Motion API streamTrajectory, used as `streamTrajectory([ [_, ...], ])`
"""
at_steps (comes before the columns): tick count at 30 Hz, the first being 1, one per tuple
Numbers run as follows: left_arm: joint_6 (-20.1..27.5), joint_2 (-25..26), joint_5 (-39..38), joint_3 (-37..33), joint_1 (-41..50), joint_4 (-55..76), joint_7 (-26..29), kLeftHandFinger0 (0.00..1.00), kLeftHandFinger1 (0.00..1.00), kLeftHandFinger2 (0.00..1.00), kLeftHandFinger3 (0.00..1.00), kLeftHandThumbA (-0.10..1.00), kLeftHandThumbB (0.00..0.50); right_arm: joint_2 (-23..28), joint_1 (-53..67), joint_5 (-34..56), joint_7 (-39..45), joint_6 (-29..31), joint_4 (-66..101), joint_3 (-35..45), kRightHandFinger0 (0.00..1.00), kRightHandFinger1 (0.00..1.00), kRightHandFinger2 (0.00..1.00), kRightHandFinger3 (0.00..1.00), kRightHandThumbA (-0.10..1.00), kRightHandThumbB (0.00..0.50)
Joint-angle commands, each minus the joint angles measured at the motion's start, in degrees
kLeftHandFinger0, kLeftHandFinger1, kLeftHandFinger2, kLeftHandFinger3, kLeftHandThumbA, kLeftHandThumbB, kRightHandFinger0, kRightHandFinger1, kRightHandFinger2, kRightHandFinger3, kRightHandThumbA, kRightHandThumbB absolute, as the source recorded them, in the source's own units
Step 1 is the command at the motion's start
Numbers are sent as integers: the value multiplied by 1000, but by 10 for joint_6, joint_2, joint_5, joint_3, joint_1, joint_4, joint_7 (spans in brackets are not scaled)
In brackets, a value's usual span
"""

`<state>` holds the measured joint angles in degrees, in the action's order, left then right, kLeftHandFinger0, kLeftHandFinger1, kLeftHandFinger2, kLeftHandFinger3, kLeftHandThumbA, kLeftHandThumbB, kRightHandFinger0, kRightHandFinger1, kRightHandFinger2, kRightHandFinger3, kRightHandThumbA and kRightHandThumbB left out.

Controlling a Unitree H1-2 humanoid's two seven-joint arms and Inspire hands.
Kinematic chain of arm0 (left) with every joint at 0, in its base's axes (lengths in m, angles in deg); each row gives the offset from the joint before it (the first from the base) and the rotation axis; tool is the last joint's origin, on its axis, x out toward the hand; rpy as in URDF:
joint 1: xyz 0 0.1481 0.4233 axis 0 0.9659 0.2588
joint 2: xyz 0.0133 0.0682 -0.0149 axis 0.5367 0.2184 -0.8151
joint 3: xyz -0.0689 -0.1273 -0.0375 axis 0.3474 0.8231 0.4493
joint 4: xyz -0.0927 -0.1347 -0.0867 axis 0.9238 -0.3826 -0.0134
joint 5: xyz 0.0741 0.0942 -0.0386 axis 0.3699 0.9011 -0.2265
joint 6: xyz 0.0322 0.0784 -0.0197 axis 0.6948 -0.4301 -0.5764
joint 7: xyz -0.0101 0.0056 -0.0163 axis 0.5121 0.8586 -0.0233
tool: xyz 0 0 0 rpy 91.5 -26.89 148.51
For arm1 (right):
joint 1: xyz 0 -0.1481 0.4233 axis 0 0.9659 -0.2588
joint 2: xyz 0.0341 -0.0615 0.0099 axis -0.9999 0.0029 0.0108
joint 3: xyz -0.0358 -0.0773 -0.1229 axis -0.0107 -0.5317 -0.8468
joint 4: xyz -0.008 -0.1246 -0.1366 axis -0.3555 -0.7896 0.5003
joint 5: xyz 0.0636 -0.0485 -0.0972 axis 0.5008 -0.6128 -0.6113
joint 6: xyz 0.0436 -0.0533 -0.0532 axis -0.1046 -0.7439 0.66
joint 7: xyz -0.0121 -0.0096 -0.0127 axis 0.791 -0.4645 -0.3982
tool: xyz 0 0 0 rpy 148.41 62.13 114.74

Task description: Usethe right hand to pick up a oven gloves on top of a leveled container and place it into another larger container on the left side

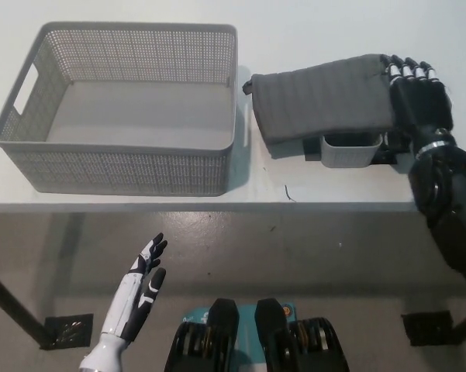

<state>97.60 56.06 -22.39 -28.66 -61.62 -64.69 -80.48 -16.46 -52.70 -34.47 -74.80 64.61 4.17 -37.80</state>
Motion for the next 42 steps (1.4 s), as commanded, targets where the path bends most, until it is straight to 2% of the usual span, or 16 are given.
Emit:
streamTrajectory([
  [1, 23, -2, 10, 3, -9, 8, 20, 1000, 1000, 1000, 1000, 1000, 100, -6, -69, 19, -76, 38, -68, -14, 1000, 1000, 1000, 1000, 1000, 335],
  [3, 22, -2, 10, 4, -12, 6, 20, 1000, 1000, 1000, 1000, 1000, 98, -13, -81, 29, -135, 71, -112, -15, 1000, 1000, 1000, 1000, 980, 330],
  [5, 22, -3, 7, 5, -12, 5, 20, 1000, 1000, 1000, 1000, 1000, 100, -17, -88, 23, -180, 76, -137, -24, 1000, 951, 963, 1000, 670, 278],
  [6, 22, -3, 7, 5, -13, 5, 19, 1000, 1000, 1000, 1000, 1000, 101, -18, -92, 17, -208, 79, -150, -30, 705, 676, 727, 797, 387, 250],
  [7, 19, -3, 7, 5, -13, 8, 18, 1000, 1000, 1000, 1000, 1000, 101, -20, -96, 15, -252, 83, -166, -32, 193, 306, 447, 470, -44, 238],
  [8, 19, -3, 7, 5, -13, 8, 18, 1000, 1000, 1000, 1000, 1000, 101, -21, -97, 16, -261, 84, -171, -32, 143, 291, 430, 434, -88, 236],
  [9, 17, -2, 8, 4, -12, 11, 17, 1000, 1000, 1000, 1000, 1000, 98, -20, -95, 20, -288, 100, -173, -29, 6, 38, 270, 256, -100, 243],
  [10, 17, -2, 7, 4, -12, 11, 15, 1000, 1000, 1000, 1000, 1000, 95, -19, -94, 23, -291, 103, -172, -28, 1, 34, 306, 316, -100, 217],
  [12, 16, 0, 4, 5, -13, 11, 13, 1000, 1000, 1000, 1000, 1000, 94, -15, -91, 39, -288, 138, -170, -20, 0, 244, 730, 719, -100, 189],
  [14, 18, 0, 5, 5, -14, 9, 14, 1000, 1000, 1000, 1000, 1000, 91, -12, -92, 42, -289, 143, -174, -20, 0, 328, 774, 891, -100, 159],
  [24, 23, -3, 4, 5, -18, 2, 15, 1000, 1000, 1000, 1000, 1000, 102, 2, -94, 43, -346, 182, -187, -34, 0, 393, 823, 865, -100, 194],
  [27, 19, -2, 7, 6, -18, 4, 16, 1000, 1000, 1000, 1000, 1000, 102, 9, -100, 39, -378, 184, -165, -35, 0, 316, 768, 737, -100, 177],
  [29, 17, -1, 12, 6, -18, 4, 18, 1000, 1000, 1000, 1000, 1000, 102, 14, -103, 39, -384, 181, -148, -34, 0, 289, 748, 725, -100, 167],
  [32, 18, -2, 10, 7, -18, 5, 17, 1000, 1000, 1000, 1000, 1000, 101, 33, -112, 25, -396, 152, -67, -25, 0, 279, 714, 663, -100, 213],
  [36, 21, -2, 10, 8, -10, 9, 18, 1000, 1000, 1000, 1000, 1000, 90, 44, -104, 38, -339, 128, 37, -5, 0, 389, 770, 852, -100, 185],
  [42, 17, -4, 7, 7, 1, 16, 14, 1000, 1000, 1000, 1000, 1000, 116, 52, -90, 39, -298, 108, 181, 21, 0, 309, 698, 740, -100, 208],
])
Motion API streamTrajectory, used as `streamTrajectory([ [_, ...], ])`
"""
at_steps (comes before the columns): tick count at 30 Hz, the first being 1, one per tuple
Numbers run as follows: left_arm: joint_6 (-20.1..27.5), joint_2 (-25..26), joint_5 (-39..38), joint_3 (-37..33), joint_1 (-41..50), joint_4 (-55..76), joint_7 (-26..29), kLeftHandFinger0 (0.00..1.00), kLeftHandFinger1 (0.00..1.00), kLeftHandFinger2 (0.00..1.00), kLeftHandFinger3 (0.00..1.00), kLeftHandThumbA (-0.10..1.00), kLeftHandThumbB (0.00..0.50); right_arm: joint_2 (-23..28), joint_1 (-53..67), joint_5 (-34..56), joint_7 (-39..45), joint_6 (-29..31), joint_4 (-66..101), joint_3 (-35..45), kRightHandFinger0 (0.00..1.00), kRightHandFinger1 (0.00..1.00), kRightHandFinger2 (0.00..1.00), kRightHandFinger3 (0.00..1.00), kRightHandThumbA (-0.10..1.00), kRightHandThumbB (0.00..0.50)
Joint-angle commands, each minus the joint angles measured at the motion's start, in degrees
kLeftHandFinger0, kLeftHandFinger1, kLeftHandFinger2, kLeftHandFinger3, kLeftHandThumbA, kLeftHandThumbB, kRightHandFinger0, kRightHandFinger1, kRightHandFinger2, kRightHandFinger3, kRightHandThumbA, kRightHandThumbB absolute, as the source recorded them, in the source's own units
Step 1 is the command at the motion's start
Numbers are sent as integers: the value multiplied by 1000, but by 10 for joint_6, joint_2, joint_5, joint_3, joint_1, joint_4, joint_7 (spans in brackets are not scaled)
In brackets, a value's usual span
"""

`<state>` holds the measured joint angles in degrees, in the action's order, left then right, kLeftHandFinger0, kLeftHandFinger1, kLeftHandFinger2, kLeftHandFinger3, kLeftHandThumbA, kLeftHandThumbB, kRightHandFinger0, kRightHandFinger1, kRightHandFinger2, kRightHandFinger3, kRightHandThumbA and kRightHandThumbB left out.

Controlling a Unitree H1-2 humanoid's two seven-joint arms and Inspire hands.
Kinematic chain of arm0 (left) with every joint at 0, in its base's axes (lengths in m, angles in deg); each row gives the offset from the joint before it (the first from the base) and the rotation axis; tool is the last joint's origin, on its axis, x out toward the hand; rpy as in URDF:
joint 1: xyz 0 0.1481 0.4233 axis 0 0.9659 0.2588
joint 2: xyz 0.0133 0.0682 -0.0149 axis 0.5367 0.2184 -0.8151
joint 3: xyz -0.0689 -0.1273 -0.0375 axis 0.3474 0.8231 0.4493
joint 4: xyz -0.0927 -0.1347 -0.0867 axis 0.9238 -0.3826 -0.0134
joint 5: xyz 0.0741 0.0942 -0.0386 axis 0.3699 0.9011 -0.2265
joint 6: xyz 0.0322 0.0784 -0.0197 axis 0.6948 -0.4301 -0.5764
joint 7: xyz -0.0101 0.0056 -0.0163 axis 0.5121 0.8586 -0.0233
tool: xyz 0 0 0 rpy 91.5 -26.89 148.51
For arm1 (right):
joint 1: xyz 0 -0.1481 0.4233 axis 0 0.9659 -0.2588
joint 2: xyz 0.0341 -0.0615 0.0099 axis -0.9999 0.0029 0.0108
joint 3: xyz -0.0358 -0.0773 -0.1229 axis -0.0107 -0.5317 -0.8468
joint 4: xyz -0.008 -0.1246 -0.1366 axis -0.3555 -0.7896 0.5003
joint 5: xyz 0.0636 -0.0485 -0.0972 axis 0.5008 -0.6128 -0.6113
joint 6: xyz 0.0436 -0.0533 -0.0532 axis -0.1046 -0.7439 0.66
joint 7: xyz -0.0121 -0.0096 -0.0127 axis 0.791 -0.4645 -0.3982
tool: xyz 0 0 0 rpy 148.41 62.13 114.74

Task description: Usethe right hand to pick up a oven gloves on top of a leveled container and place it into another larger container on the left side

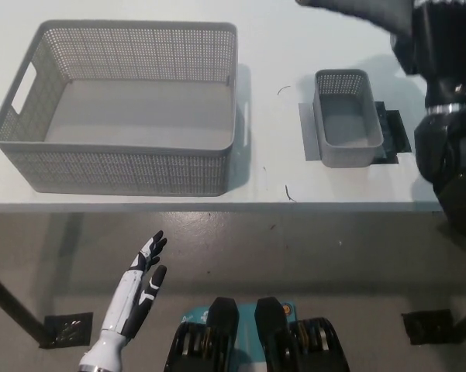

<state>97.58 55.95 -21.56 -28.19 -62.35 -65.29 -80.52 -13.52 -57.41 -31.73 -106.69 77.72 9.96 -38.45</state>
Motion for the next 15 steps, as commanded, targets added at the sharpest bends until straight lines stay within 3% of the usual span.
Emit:
streamTrajectory([
  [1, 19, -2, -2, 2, 8, 22, 14, 1000, 1000, 1000, 1000, 1000, 109, 24, -41, 12, 32, -20, 147, 29, 0, 278, 685, 688, -100, 220],
  [2, 21, -2, -3, 2, 8, 21, 14, 1000, 1000, 1000, 1000, 1000, 109, 22, -38, 16, 50, -29, 166, 32, 0, 247, 670, 639, -100, 229],
  [7, 22, -1, 1, 2, 13, 20, 16, 1000, 1000, 1000, 1000, 1000, 107, 7, -44, 9, 64, -31, 198, 26, 0, 182, 624, 645, -100, 211],
  [12, 25, -1, 1, 3, 20, 23, 17, 1000, 1000, 1000, 1000, 1000, 103, -12, -62, 12, 99, -35, 194, 15, 32, 299, 716, 709, -100, 221],
  [15, 24, -1, 0, 3, 21, 23, 16, 1000, 1000, 1000, 1000, 1000, 107, -39, -86, -1, 88, -27, 157, -2, 0, 273, 678, 656, -100, 227],
])
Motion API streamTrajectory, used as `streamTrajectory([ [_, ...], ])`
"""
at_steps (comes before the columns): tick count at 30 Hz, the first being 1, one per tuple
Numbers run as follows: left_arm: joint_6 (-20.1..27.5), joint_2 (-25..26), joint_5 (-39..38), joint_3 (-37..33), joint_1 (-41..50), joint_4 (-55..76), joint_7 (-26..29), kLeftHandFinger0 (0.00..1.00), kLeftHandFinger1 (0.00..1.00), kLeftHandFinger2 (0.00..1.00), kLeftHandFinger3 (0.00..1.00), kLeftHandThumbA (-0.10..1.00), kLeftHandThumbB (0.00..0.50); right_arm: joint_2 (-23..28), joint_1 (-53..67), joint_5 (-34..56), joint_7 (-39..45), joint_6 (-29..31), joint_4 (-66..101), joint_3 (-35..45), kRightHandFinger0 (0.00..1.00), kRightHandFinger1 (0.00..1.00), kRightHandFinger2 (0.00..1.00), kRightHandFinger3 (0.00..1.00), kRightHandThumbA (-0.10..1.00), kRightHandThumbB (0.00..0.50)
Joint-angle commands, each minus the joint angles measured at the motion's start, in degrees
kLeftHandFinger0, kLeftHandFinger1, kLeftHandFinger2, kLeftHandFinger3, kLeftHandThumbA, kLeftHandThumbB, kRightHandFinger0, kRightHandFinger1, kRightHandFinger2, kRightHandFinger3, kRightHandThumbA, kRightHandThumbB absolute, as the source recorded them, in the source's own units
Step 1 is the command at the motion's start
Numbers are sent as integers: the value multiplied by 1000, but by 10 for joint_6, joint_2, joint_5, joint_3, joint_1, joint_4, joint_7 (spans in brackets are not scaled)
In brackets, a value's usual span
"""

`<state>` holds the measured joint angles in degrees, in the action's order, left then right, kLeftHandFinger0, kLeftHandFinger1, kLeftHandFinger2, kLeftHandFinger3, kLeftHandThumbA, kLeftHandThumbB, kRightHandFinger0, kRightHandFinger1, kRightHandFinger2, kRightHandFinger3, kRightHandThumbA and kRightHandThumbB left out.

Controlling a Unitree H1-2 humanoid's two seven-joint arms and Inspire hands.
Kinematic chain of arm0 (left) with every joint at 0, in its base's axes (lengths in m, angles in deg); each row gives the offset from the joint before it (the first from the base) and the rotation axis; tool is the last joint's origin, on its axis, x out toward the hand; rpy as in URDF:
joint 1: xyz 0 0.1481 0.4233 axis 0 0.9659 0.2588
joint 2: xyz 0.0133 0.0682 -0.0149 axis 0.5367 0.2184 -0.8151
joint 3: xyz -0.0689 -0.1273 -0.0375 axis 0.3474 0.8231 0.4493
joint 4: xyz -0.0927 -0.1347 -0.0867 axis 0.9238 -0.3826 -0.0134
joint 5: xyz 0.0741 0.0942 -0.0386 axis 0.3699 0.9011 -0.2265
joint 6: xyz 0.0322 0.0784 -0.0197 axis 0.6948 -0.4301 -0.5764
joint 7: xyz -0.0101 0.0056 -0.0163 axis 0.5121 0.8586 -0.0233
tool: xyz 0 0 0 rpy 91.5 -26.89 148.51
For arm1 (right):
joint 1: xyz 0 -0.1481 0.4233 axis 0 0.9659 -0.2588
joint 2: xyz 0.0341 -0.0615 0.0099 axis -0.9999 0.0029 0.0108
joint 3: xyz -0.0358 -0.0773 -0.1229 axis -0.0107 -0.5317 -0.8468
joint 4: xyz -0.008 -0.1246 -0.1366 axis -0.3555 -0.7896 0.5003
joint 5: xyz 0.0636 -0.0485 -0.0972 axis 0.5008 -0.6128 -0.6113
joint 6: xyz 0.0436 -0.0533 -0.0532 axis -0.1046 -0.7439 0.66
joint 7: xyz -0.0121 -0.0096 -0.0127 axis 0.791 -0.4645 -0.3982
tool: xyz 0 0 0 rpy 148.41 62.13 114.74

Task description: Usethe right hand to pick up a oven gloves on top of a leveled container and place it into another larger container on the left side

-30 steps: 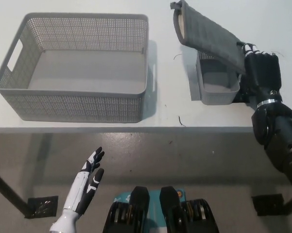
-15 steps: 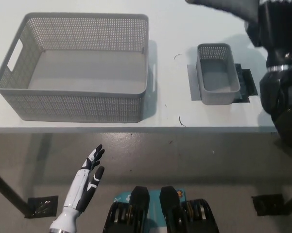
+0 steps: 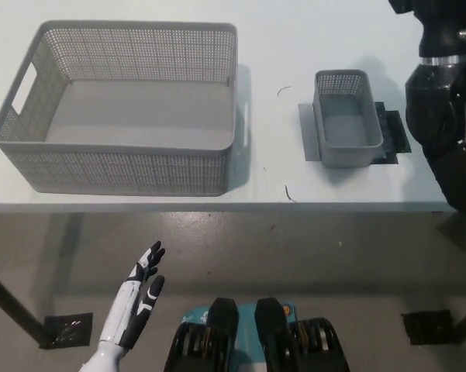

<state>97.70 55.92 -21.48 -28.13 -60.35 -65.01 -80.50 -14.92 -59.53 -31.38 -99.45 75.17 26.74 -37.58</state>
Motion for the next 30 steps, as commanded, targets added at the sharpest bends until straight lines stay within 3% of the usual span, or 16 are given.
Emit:
streamTrajectory([
  [1, 22, -2, -1, 2, -1, 20, 16, 1000, 1000, 1000, 1000, 1000, 107, -30, -73, -2, 13, 7, -24, -13, 0, 270, 678, 658, -100, 226],
  [4, 23, -3, -6, 2, -1, 18, 13, 1000, 1000, 1000, 1000, 1000, 107, -63, -103, -10, -6, 9, -85, -30, 0, 332, 715, 624, -100, 245],
  [6, 28, -3, -1, 2, 0, 18, 16, 1000, 1000, 1000, 1000, 1000, 89, -83, -117, -3, 4, 18, -118, -41, 0, 274, 688, 655, -100, 240],
  [9, 23, -4, 6, 0, 6, 24, 16, 1000, 1000, 1000, 1000, 1000, 99, -114, -135, -14, -12, 12, -172, -65, 0, 192, 618, 554, -100, 232],
  [13, 20, -2, 2, -1, 14, 32, 10, 1000, 1000, 1000, 1000, 1000, 91, -164, -163, -10, -13, 22, -254, -93, 0, 211, 665, 572, -100, 230],
  [15, 18, -2, 1, -1, 10, 31, 8, 1000, 1000, 1000, 1000, 1000, 92, -174, -176, -9, -25, 30, -283, -101, 0, 176, 626, 496, -100, 242],
  [17, 17, 0, 3, -1, 7, 32, 8, 1000, 1000, 1000, 1000, 1000, 86, -201, -196, -5, -31, 32, -338, -111, 0, 152, 606, 475, -100, 221],
  [21, 7, 1, 11, -2, 7, 38, 8, 1000, 1000, 1000, 1000, 1000, 103, -243, -222, 11, 1, 23, -404, -119, 0, 182, 700, 579, -100, 198],
  [25, 9, -1, 14, -5, 9, 39, 9, 1000, 1000, 1000, 1000, 1000, 100, -272, -233, 12, 22, -4, -446, -129, 0, 246, 810, 746, -100, 231],
  [27, 10, 0, 15, -4, 8, 39, 9, 1000, 1000, 1000, 1000, 1000, 93, -286, -243, 18, 80, -31, -466, -134, 0, 326, 854, 858, -100, 236],
  [28, 10, 0, 15, -4, 7, 39, 9, 1000, 1000, 1000, 1000, 1000, 93, -288, -245, 19, 91, -37, -469, -135, 0, 344, 869, 868, -100, 237],
  [29, 10, 1, 15, -5, 6, 38, 8, 1000, 1000, 1000, 1000, 1000, 92, -295, -253, 22, 143, -70, -480, -137, 124, 476, 944, 967, -100, 248],
  [30, 10, 1, 14, -5, 6, 38, 6, 1000, 1000, 1000, 1000, 1000, 94, -297, -257, 23, 172, -80, -484, -139, 230, 540, 956, 1000, -60, 217],
])
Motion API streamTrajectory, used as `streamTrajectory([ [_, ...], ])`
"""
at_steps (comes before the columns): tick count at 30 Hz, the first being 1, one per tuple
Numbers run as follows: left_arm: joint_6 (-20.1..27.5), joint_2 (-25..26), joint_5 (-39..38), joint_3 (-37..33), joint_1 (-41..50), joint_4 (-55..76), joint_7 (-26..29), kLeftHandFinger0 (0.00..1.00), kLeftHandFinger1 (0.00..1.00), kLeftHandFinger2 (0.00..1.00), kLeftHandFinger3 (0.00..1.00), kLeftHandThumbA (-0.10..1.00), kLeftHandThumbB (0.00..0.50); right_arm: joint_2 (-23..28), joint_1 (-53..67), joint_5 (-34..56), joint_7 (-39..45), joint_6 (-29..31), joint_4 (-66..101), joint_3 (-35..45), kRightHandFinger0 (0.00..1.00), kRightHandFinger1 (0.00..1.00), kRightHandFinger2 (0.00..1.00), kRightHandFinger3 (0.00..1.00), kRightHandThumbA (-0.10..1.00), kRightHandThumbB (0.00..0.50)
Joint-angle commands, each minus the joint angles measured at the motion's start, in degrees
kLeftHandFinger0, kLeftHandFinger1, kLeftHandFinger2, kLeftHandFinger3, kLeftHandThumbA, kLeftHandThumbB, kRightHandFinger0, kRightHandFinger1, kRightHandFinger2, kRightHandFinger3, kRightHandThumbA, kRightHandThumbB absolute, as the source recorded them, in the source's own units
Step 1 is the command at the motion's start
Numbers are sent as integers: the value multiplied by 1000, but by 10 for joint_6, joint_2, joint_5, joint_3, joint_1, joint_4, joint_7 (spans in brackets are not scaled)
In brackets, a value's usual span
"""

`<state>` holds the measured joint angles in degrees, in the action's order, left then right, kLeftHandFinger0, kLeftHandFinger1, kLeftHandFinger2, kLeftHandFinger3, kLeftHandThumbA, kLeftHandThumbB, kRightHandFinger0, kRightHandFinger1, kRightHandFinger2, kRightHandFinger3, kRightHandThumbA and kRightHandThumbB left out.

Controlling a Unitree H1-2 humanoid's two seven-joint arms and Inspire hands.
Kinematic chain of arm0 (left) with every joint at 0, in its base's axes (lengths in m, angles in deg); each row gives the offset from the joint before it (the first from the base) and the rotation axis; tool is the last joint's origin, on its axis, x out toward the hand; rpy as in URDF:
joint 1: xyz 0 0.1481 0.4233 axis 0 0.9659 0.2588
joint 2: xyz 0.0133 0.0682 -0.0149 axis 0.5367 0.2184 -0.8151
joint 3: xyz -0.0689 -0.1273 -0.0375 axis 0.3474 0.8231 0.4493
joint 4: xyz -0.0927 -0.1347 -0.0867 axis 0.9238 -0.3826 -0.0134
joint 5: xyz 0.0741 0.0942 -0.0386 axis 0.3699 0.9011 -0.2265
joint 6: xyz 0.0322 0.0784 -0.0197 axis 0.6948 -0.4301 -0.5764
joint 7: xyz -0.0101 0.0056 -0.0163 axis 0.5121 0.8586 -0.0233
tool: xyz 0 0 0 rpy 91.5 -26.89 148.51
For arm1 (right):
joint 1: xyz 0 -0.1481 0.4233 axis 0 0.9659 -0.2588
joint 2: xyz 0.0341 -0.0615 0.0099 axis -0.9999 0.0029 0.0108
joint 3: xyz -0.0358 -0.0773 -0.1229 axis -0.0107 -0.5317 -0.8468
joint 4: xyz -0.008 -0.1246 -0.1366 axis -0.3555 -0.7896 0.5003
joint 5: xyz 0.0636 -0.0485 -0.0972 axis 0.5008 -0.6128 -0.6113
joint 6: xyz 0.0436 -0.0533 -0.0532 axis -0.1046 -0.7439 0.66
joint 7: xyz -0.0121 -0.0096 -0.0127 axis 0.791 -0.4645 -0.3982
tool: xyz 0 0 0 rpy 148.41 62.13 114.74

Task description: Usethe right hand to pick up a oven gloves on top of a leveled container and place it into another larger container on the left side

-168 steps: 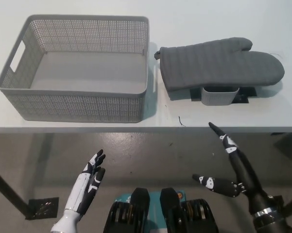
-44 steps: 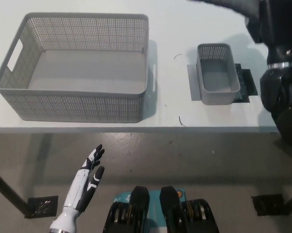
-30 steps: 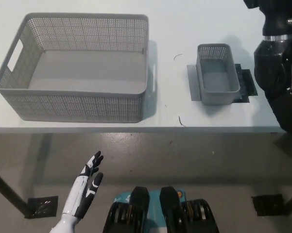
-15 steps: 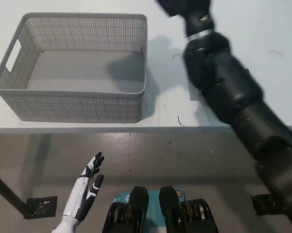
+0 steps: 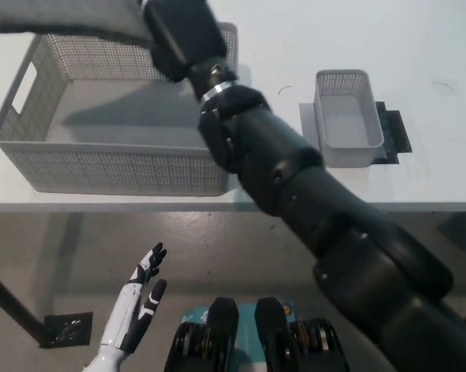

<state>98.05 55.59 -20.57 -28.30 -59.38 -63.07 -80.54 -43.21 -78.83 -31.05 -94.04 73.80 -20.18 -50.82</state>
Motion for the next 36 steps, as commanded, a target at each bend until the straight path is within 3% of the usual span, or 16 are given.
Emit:
streamTrajectory([
  [1, 6, 4, 4, -3, -6, 18, 5, 1000, 1000, 1000, 1000, 1000, 95, -13, -68, 21, 145, -73, -18, -8, 261, 523, 904, 1000, -40, 210],
  [2, 2, 5, 5, -3, -6, 19, 5, 1000, 1000, 1000, 1000, 1000, 105, -15, -76, 33, 207, -90, -23, -1, 693, 1000, 1000, 1000, 284, 278],
  [4, 4, 7, 2, -3, -5, 21, 2, 1000, 1000, 1000, 1000, 1000, 103, -16, -76, 56, 242, -93, -21, 20, 1000, 1000, 1000, 1000, 424, 355],
  [9, 3, 7, 4, -3, -9, 20, 2, 1000, 1000, 1000, 1000, 1000, 88, 2, -79, 105, 315, -51, 4, 60, 1000, 1000, 1000, 1000, 564, 378],
  [14, 7, 5, 3, -2, -6, 17, 6, 1000, 1000, 1000, 1000, 1000, 90, 29, -81, 182, 419, -32, 89, 117, 1000, 1000, 1000, 1000, 548, 408],
  [15, 7, 5, 3, -2, -5, 18, 6, 1000, 1000, 1000, 1000, 1000, 88, 34, -76, 197, 429, -24, 109, 127, 1000, 1000, 1000, 1000, 573, 419],
  [17, 7, 6, 4, -2, -3, 20, 5, 1000, 1000, 1000, 1000, 1000, 84, 53, -54, 244, 429, 17, 186, 157, 1000, 1000, 1000, 1000, 725, 438],
  [19, 6, 5, 3, -2, -3, 19, 5, 1000, 1000, 1000, 1000, 1000, 94, 62, -32, 289, 400, 58, 255, 190, 1000, 1000, 1000, 1000, 940, 409],
  [20, 4, 5, 1, -2, -3, 20, 4, 1000, 1000, 1000, 1000, 1000, 95, 65, -20, 311, 384, 72, 296, 208, 1000, 1000, 1000, 1000, 981, 412],
  [22, 13, 6, 3, -2, -5, 13, 6, 1000, 1000, 1000, 1000, 1000, 89, 67, -4, 346, 343, 109, 361, 242, 1000, 1000, 1000, 1000, 1000, 313],
  [23, 13, 9, 4, -3, -7, 11, 4, 1000, 1000, 1000, 1000, 1000, 88, 70, 4, 374, 341, 102, 412, 261, 1000, 1000, 1000, 1000, 1000, 347],
  [25, 14, 10, 2, -2, -9, 9, 3, 1000, 1000, 1000, 1000, 1000, 80, 80, 4, 390, 331, 96, 475, 279, 1000, 1000, 1000, 1000, 1000, 292],
  [28, 14, 9, 4, -2, -4, 11, 5, 1000, 1000, 1000, 1000, 1000, 70, 92, 9, 437, 327, 50, 596, 321, 1000, 1000, 1000, 1000, 1000, 366],
  [31, 17, 6, 6, -5, 10, 11, 6, 1000, 1000, 1000, 1000, 1000, 68, 107, 26, 502, 331, 22, 692, 359, 1000, 1000, 1000, 1000, 1000, 397],
  [36, 21, 5, 11, -9, 21, 6, 8, 1000, 1000, 1000, 1000, 1000, 77, 158, 68, 553, 322, -16, 814, 411, 1000, 1000, 1000, 1000, 1000, 399],
])
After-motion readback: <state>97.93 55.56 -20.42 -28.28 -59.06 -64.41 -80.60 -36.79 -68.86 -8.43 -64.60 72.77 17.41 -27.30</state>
